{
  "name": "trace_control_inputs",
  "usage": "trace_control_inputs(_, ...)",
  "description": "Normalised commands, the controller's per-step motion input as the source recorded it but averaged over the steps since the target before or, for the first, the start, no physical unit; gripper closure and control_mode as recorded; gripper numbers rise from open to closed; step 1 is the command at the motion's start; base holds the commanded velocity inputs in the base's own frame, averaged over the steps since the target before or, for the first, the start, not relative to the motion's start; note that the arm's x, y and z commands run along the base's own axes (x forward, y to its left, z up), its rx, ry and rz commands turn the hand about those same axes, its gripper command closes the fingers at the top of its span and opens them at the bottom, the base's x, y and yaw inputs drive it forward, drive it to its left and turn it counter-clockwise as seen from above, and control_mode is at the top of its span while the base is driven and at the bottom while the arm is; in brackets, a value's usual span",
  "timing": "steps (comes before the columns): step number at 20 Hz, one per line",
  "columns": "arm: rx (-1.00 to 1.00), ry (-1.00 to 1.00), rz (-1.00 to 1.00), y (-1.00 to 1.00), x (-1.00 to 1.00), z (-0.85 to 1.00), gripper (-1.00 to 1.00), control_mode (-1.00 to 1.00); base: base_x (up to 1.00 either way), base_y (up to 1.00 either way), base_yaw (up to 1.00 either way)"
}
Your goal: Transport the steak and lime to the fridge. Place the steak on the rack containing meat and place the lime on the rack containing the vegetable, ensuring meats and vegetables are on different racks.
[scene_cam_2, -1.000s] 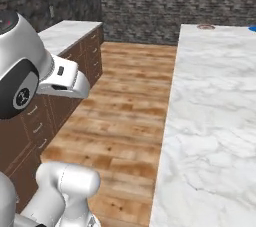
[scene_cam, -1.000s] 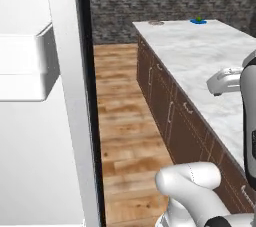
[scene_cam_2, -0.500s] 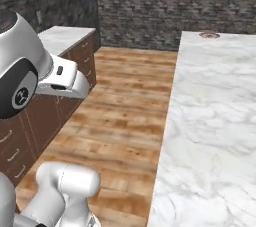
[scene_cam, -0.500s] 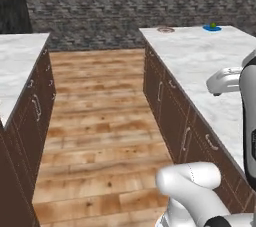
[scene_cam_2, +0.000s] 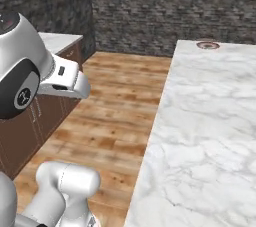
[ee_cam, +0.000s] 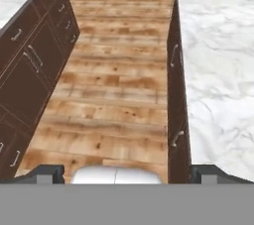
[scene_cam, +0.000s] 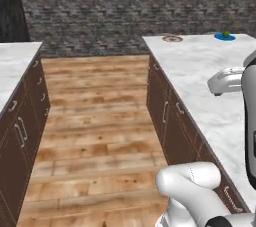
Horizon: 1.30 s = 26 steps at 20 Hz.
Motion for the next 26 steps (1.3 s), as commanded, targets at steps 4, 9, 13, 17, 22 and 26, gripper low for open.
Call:
trace_control_inputs(4, 0.0, 0.0, 0.0, 0.0, 0.0, 0.0, -1.0, 1.0, 1.0, 0.0, 0.0)
trace_control_inputs(9, 0.0, 0.0, 0.0, 0.0, 0.0, 0.0, -1.0, 1.0, 1.0, 0.02, 0.0)
trace_control_inputs(13, 0.0, 0.0, 0.0, 0.0, 0.0, 0.0, -1.0, 1.0, 1.0, 0.58, -0.03)
trace_control_inputs(17, 0.0, 0.0, 0.0, 0.0, 0.0, 0.0, -1.0, 1.0, 1.0, 0.67, -0.09)
trace_control_inputs(22, 0.0, 0.0, 0.0, 0.0, 0.0, 0.0, -1.0, 1.0, 1.0, 0.43, -0.12)
trace_control_inputs(26, 0.0, 0.0, 0.0, 0.0, 0.0, 0.0, -1.0, 1.0, 1.0, 0.25, -0.09)
